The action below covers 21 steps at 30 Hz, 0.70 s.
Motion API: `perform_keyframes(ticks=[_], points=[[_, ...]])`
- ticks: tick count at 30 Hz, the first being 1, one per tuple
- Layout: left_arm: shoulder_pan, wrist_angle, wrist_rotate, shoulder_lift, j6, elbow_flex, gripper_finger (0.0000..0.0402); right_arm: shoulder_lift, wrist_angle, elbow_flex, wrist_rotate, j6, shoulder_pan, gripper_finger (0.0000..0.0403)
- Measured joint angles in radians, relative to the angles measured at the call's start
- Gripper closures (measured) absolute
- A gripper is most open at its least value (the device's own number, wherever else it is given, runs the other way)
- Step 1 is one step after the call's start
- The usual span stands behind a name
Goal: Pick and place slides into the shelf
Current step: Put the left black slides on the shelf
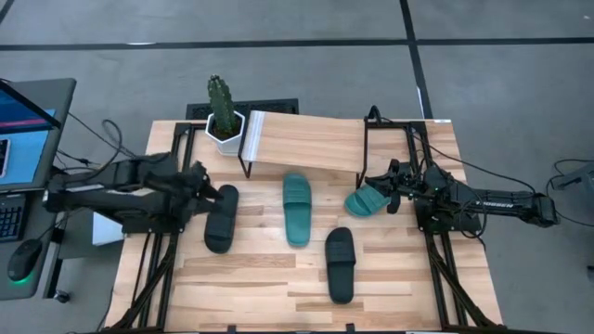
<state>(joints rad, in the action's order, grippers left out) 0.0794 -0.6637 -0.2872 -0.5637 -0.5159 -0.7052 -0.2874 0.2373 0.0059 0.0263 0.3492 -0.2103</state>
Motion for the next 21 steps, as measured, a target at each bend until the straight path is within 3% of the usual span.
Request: perform_keyframes(ticks=[7,21], points=[[-0.121,-0.088,-0.003,-0.192,0.003,-0.040,0.0189,0.000,0.000,0.000,0.000,0.000,0.000,0.0403],[-0.516,0.036,0.201,-0.444,-0.203,-0.040,0.0189,0.000,0.000,0.000,0.000,0.000,0.000,0.0403]])
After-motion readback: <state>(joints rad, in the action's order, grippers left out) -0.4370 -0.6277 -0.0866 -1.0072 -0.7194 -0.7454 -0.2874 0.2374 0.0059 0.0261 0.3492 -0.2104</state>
